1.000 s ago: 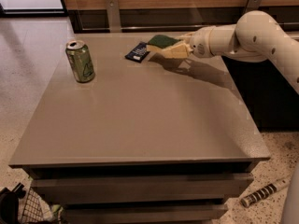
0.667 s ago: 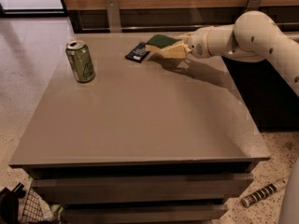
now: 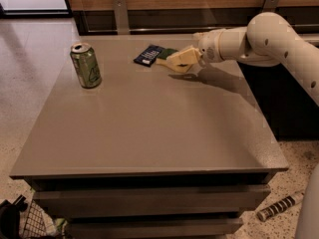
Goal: Move sponge near rxbar blueberry
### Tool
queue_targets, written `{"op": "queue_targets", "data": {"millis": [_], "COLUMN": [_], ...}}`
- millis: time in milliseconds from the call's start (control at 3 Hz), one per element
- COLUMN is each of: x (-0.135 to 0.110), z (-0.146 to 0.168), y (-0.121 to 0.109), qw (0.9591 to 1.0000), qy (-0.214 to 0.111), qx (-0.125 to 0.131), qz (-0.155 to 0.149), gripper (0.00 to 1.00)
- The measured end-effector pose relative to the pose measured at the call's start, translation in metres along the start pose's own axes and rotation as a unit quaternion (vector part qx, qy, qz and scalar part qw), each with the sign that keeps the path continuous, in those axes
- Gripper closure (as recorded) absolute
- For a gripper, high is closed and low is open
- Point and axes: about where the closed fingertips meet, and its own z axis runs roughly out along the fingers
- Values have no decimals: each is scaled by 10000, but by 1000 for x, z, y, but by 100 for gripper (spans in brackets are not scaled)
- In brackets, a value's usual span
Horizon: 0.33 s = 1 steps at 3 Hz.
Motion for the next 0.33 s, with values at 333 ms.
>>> {"op": "queue_targets", "data": {"millis": [333], "x": [0], "z": [0], "y": [0], "qw": [10000], "qy": [0], "qx": [-1], "qz": [0], "gripper": [0]}}
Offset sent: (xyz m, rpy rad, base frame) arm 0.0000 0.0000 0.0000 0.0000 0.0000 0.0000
